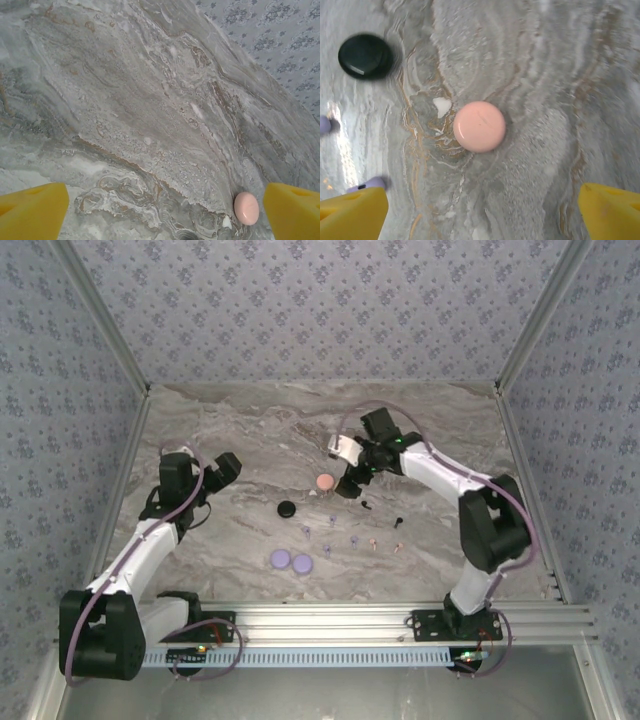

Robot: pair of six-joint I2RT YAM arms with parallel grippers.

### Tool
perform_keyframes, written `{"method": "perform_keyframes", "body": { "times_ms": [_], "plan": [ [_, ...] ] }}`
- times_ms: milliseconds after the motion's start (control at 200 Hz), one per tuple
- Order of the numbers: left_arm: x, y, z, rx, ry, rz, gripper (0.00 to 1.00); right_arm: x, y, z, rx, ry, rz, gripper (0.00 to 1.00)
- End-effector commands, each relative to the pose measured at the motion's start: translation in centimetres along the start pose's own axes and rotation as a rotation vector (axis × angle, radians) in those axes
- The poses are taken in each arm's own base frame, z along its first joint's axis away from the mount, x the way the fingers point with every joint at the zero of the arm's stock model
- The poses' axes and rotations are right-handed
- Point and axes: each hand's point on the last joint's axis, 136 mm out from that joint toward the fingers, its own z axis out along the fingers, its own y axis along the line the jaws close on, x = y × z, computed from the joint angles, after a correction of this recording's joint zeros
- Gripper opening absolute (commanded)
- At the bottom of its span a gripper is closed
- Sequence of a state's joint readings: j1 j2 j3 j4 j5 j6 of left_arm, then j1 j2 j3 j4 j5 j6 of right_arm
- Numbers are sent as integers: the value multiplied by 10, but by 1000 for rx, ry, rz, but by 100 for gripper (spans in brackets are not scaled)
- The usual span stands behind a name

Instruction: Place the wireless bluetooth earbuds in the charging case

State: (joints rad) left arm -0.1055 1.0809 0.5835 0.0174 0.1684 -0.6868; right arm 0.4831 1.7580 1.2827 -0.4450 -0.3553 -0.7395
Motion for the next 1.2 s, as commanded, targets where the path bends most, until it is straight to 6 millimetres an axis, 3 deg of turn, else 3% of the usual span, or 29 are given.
{"method": "perform_keyframes", "body": {
  "times_ms": [0, 320, 585, 994, 1194],
  "plan": [
    [7, 5, 0, -18, 17, -17, 99, 10, 9, 10, -75, 107, -195, 100],
    [5, 9, -3, -50, 5, 0, 99, 8, 10, 54, -143, 135, -475, 100],
    [5, 12, -2, -67, 8, 8, 99, 16, 14, 79, -231, 176, -478, 99],
    [5, 14, -3, -85, 12, 19, 99, 26, 13, 103, -275, 223, -437, 75],
    [6, 11, -6, -69, 16, 27, 99, 25, 9, 106, -260, 219, -415, 57]
  ]
}}
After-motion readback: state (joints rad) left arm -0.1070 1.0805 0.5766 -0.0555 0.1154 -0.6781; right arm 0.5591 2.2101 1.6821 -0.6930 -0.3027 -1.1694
